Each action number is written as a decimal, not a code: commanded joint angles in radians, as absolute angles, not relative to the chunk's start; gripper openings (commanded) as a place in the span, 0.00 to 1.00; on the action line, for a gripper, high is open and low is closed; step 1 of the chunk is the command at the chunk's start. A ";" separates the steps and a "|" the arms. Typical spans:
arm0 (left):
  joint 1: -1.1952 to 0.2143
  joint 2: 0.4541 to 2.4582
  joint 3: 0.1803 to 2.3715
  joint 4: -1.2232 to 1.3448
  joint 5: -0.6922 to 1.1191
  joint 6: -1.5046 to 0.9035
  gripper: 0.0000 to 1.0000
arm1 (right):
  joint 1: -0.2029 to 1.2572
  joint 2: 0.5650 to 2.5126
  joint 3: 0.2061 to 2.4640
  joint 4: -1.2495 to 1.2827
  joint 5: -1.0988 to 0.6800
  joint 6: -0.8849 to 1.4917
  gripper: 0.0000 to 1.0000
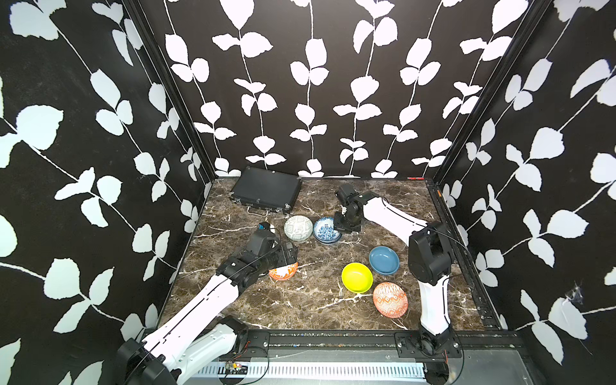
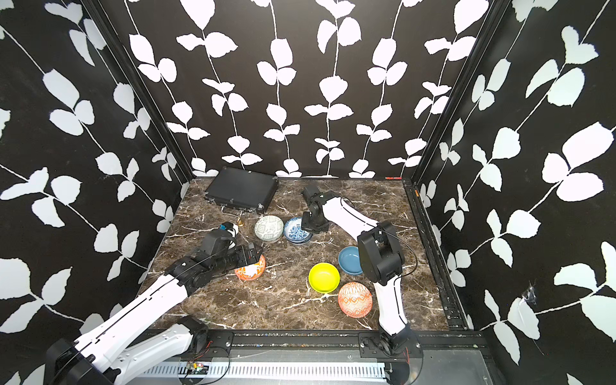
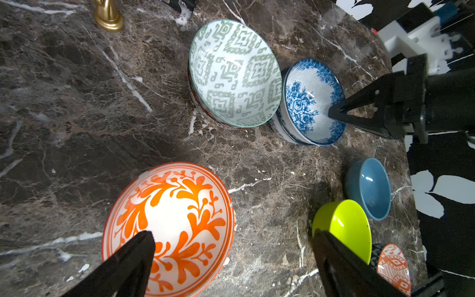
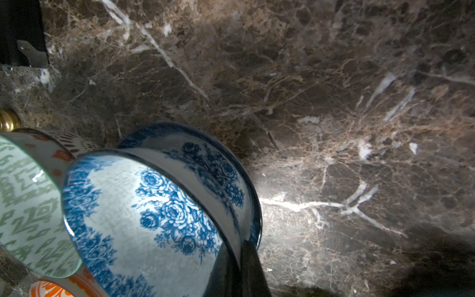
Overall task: Stack the bowls
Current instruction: Place the bowl on the bowl.
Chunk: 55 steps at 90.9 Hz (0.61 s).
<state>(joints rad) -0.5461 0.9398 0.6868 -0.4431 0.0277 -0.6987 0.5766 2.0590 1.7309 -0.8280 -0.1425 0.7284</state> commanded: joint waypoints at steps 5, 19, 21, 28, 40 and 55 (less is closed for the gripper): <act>-0.540 0.939 0.686 -0.434 0.021 -0.684 0.98 | 0.573 2.063 1.768 -0.826 -0.142 0.722 0.00; -0.540 0.941 0.686 -0.432 0.022 -0.683 0.99 | 0.572 2.058 1.769 -0.835 -0.138 0.723 0.00; -0.540 0.941 0.686 -0.430 0.022 -0.682 0.99 | 0.573 2.057 1.768 -0.837 -0.138 0.723 0.00; -0.540 0.942 0.686 -0.430 0.023 -0.683 0.98 | 0.573 2.051 1.765 -0.839 -0.134 0.721 0.00; -0.540 0.941 0.686 -0.430 0.023 -0.682 0.99 | 0.573 2.047 1.759 -0.841 -0.130 0.721 0.00; -0.540 0.937 0.683 -0.429 0.023 -0.682 0.99 | 0.573 2.049 1.756 -0.838 -0.134 0.722 0.00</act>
<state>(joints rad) -0.5461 0.9424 0.6868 -0.4427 0.0277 -0.6952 0.5751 2.0598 1.7329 -0.8425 -0.1349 0.7284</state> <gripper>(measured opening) 0.985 0.078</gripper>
